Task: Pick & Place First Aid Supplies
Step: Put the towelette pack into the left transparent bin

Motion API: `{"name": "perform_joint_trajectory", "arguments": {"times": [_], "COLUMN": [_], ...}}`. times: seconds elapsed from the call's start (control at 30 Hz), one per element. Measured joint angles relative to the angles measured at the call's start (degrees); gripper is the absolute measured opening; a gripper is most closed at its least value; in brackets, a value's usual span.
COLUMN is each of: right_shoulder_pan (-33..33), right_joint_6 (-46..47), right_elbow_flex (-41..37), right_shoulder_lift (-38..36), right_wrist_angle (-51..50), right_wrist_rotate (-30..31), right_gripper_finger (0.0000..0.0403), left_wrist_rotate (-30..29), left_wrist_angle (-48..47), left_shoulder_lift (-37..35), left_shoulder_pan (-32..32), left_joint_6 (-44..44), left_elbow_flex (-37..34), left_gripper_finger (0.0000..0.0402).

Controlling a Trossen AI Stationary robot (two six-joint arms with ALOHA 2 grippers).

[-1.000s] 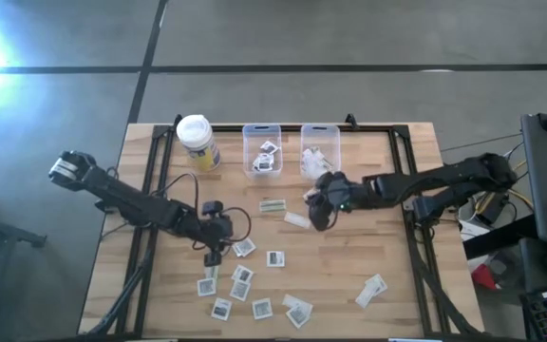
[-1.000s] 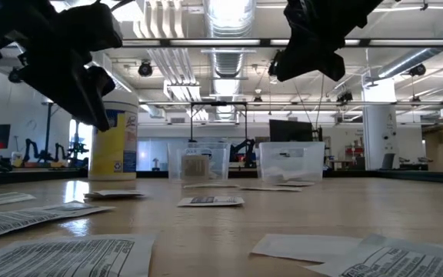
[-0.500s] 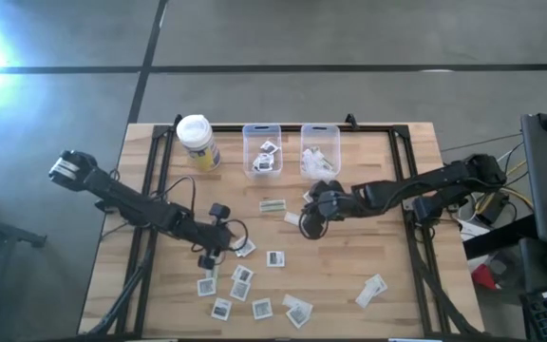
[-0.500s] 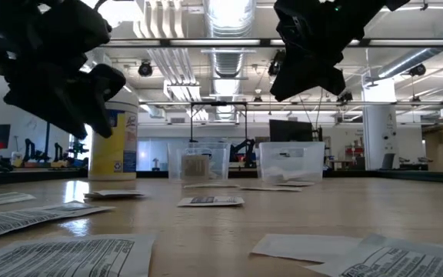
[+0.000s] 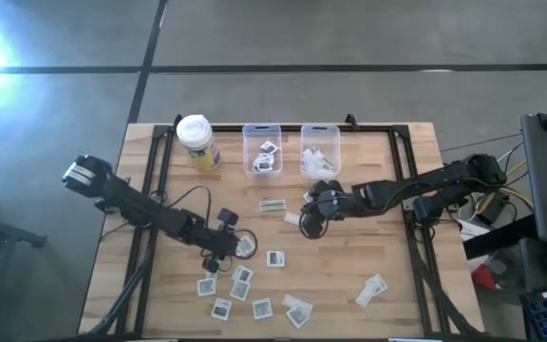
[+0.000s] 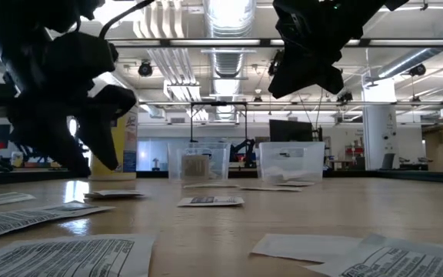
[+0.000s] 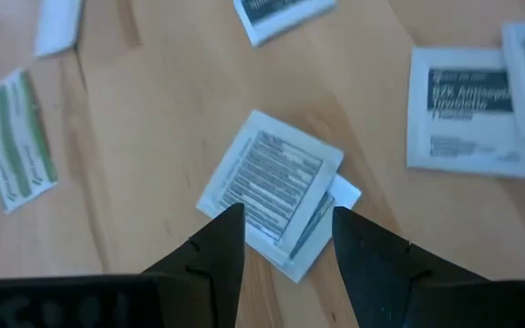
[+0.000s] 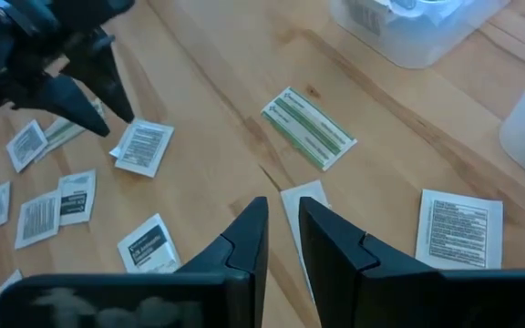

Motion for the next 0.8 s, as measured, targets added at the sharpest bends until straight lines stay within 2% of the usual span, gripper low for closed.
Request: {"name": "perform_joint_trajectory", "arguments": {"times": [0.37, 0.57, 0.8], "right_shoulder_pan": [0.00, 0.00, 0.00], "right_joint_6": [0.00, 0.00, -0.02], "right_elbow_flex": [0.00, 0.00, 0.00], "right_shoulder_lift": [0.00, 0.00, 0.00], "right_wrist_angle": [0.21, 0.39, 0.41], "right_wrist_rotate": [0.00, 0.00, -0.02], "right_gripper_finger": [0.0075, 0.0067, 0.0059], "left_wrist_rotate": [0.02, 0.56, 8.92], "left_wrist_angle": [-0.33, -1.98, -18.28], "left_shoulder_lift": [3.42, 3.92, 0.76], "left_shoulder_pan": [0.02, 0.09, -0.08], "left_joint_6": [2.17, -8.61, -20.74], "left_elbow_flex": [1.40, 3.70, 9.25], "left_gripper_finger": [0.0161, 0.0161, 0.0161]}}
